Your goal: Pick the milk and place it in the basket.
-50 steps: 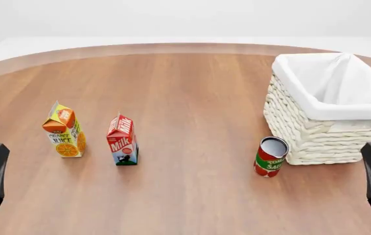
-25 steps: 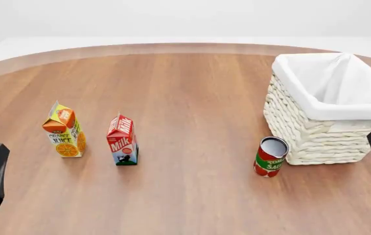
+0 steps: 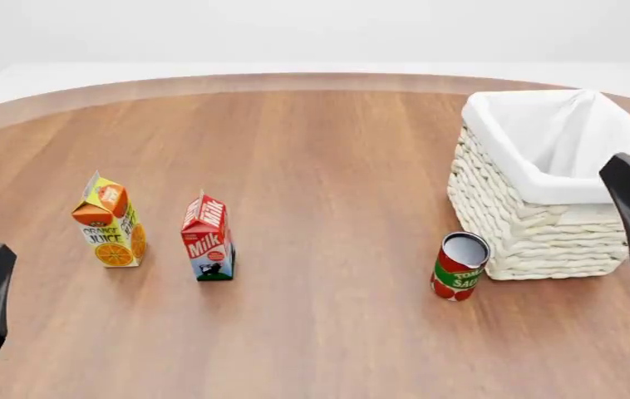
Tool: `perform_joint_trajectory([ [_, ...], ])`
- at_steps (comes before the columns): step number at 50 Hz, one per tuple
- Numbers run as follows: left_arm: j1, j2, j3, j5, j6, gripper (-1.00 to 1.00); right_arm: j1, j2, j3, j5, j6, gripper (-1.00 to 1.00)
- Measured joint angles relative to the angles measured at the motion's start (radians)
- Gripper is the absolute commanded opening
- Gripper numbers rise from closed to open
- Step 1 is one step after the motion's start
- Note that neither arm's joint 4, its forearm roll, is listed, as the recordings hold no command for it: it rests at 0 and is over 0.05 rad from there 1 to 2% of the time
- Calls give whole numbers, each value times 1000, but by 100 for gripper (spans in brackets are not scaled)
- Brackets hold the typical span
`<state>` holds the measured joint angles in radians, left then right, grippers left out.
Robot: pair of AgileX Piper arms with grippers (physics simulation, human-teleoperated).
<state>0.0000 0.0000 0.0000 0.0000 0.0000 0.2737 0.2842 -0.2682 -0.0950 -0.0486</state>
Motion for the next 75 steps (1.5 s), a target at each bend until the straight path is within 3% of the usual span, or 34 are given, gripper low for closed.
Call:
perform_joint_trajectory([
  [13,0,0,0,0,0,100,73,230,-118,-84,-30,100],
  [27,0,0,0,0,0,100,123,450,-272,-92,-61,100],
  [75,0,0,0,0,0,100,326,890,-746,132,-175,100],
])
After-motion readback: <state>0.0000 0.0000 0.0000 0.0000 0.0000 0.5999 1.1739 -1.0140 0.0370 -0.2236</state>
